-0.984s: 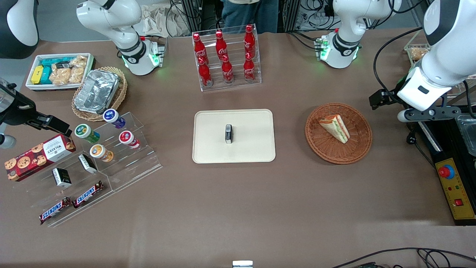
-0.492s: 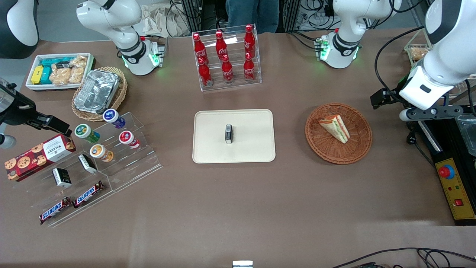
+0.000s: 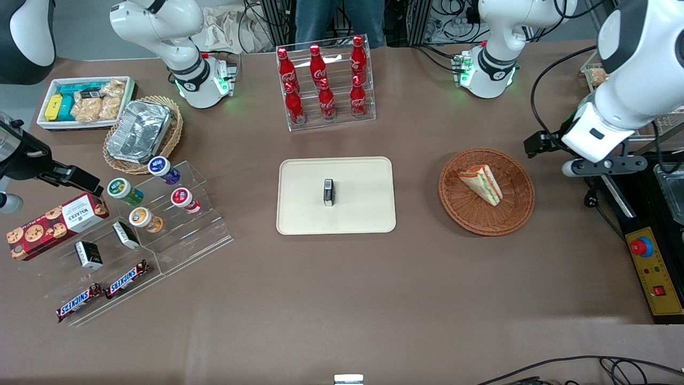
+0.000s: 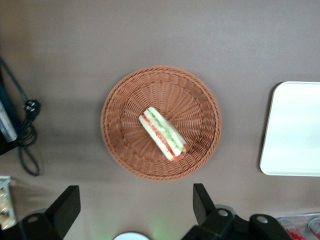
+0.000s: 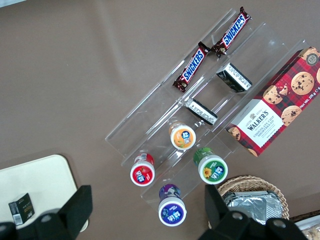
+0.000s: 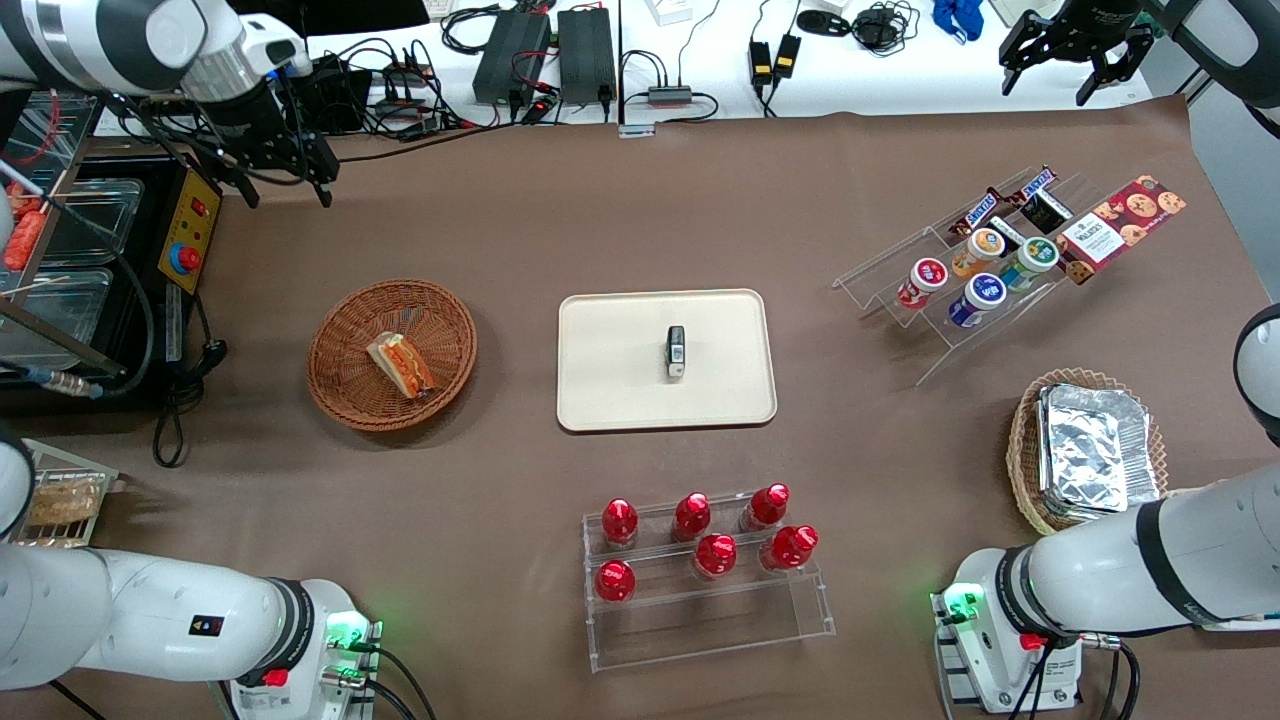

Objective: Place sandwich from basket to tray
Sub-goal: 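Lower the open left gripper around the wrapped sandwich in the basket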

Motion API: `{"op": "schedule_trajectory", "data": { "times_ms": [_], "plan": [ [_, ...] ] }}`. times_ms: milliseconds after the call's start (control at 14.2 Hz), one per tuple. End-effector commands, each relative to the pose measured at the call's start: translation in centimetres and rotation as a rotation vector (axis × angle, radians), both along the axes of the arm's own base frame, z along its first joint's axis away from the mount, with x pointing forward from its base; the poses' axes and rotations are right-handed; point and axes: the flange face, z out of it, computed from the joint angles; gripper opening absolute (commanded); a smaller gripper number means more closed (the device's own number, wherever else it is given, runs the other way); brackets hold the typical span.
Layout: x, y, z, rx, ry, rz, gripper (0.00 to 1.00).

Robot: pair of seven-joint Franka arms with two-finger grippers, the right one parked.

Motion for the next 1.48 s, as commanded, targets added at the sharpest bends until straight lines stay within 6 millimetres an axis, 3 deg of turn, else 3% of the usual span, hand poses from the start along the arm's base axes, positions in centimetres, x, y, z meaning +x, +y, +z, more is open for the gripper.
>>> {"op": "schedule_trajectory", "data": {
  "times_ms": [0, 141, 352, 773, 1406],
  "plan": [
    [-4.6, 0.5, -2.0, -0.031, -0.072, 0.01, 1.0],
    [-5.4, 0.5, -3.8, -0.027, -0.051, 0.023, 1.0],
    [-7.4, 0.2, -9.0, -0.018, -0.028, 0.049, 1.0],
    [-8.6, -1.9, -17.7, 0.029, -0.012, 0.308, 1.0],
    [-6.6, -3.8, -23.6, 0.031, -0.054, 0.549, 1.0]
  ]
}}
